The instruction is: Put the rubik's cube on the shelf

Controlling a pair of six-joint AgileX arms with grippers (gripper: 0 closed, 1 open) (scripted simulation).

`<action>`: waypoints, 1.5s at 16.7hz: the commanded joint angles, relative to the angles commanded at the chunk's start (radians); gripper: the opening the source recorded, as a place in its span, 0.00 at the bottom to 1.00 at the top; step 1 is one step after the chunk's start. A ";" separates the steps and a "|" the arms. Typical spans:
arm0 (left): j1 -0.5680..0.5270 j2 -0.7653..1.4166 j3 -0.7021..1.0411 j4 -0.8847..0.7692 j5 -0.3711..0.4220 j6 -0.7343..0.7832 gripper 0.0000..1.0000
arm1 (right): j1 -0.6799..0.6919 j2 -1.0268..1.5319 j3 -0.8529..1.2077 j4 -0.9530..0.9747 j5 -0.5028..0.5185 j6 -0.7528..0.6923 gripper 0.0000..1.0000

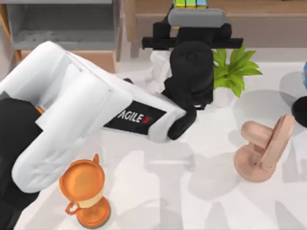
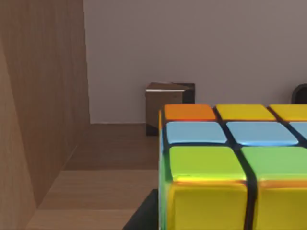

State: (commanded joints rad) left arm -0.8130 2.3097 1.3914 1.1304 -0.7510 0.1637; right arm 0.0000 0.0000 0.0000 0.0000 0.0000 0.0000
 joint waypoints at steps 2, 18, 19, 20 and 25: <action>0.000 0.000 -0.003 0.006 -0.002 -0.004 0.00 | 0.000 0.000 0.000 0.000 0.000 0.000 1.00; 0.099 0.178 0.399 -0.220 0.100 -0.033 0.00 | 0.000 0.000 0.000 0.000 0.000 0.000 1.00; 0.110 0.197 0.432 -0.242 0.109 -0.036 0.00 | 0.000 0.000 0.000 0.000 0.000 0.000 1.00; 0.119 0.212 0.458 -0.260 0.117 -0.039 0.00 | 0.000 0.000 0.000 0.000 0.000 0.000 1.00; 0.129 0.230 0.489 -0.282 0.126 -0.042 0.00 | 0.000 0.000 0.000 0.000 0.000 0.000 1.00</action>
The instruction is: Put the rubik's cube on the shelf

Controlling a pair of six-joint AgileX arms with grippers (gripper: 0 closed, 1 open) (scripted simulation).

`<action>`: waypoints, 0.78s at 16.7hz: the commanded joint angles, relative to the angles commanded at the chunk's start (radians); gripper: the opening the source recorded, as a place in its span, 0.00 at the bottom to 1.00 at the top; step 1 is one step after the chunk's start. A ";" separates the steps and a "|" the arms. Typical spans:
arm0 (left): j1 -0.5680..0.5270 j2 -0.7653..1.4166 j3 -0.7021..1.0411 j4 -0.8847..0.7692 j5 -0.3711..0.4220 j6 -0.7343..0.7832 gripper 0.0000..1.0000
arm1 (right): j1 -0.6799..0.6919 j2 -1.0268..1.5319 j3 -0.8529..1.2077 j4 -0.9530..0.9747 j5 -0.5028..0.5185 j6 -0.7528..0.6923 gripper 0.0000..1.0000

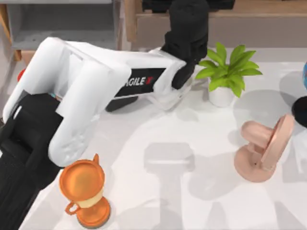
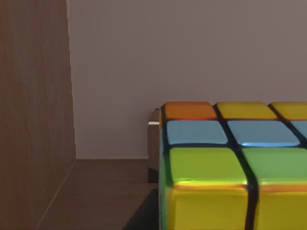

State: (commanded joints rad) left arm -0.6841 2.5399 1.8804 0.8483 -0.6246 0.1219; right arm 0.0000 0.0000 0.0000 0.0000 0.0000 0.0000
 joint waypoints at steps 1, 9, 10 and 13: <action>0.000 0.000 0.000 0.000 0.000 0.000 0.00 | 0.000 0.000 0.000 0.000 0.000 0.000 1.00; 0.000 0.000 0.000 0.000 0.000 0.000 0.60 | 0.000 0.000 0.000 0.000 0.000 0.000 1.00; 0.000 0.000 0.000 0.000 0.000 0.000 0.68 | 0.000 0.000 0.000 0.000 0.000 0.000 1.00; 0.000 0.000 0.000 0.000 0.000 0.000 0.90 | 0.000 0.000 0.000 0.000 0.000 0.000 1.00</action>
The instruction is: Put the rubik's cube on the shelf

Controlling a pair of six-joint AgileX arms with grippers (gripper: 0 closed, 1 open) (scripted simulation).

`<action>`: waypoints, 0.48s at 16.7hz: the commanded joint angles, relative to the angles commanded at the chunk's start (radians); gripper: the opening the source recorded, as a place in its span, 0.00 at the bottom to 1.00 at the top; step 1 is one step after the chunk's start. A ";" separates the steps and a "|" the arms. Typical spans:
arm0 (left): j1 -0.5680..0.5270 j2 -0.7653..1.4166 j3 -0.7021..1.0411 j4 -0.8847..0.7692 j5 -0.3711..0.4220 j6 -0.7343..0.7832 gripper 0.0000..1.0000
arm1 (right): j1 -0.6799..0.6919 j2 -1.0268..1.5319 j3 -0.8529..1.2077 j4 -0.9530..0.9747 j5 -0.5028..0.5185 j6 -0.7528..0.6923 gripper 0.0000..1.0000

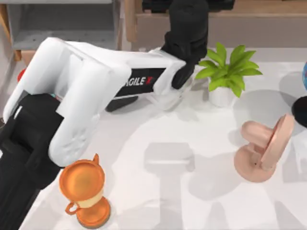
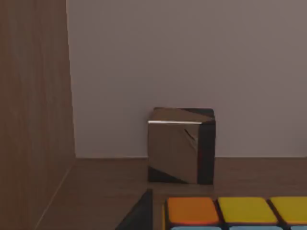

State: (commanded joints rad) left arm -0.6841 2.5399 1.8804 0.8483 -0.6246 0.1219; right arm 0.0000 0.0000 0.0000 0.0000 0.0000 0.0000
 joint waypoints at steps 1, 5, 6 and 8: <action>0.000 0.000 0.000 0.000 0.000 0.000 0.98 | 0.000 0.000 0.000 0.000 0.000 0.000 1.00; 0.000 0.000 0.000 0.000 0.000 0.000 1.00 | 0.000 0.000 0.000 0.000 0.000 0.000 1.00; 0.000 0.000 0.000 0.000 0.000 0.000 1.00 | 0.000 0.000 0.000 0.000 0.000 0.000 1.00; 0.000 0.000 0.000 0.000 0.000 0.000 1.00 | 0.000 0.000 0.000 0.000 0.000 0.000 1.00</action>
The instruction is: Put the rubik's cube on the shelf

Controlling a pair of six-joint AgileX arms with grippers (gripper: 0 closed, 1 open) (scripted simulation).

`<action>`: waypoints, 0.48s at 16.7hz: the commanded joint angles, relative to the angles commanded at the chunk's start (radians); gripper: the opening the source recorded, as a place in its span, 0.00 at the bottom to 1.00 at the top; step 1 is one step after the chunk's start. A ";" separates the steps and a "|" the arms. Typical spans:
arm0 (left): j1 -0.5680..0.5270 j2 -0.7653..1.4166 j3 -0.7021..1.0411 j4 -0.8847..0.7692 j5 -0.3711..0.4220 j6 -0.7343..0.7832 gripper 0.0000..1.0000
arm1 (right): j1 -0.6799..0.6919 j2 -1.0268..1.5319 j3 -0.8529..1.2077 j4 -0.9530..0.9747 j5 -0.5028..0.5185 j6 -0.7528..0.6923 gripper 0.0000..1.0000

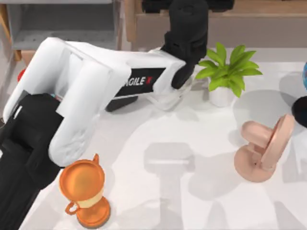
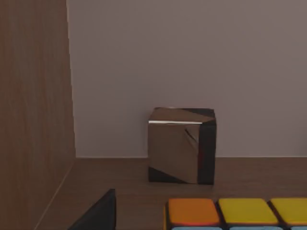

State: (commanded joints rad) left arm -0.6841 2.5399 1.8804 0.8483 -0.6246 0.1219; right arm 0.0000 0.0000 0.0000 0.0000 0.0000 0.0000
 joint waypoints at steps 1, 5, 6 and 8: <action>0.000 0.000 0.000 0.000 0.000 0.000 1.00 | 0.000 0.000 0.000 0.000 0.000 0.000 1.00; -0.025 -0.003 -0.006 0.003 0.006 -0.021 1.00 | 0.000 0.000 0.000 0.000 0.000 0.000 1.00; -0.051 -0.007 -0.014 0.007 0.014 -0.046 1.00 | 0.000 0.000 0.000 0.000 0.000 0.000 1.00; -0.133 -0.018 -0.038 0.019 0.038 -0.127 1.00 | 0.000 0.000 0.000 0.000 0.000 0.000 1.00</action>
State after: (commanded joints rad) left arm -0.8173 2.5215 1.8427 0.8669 -0.5869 -0.0046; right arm 0.0000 0.0000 0.0000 0.0000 0.0000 0.0000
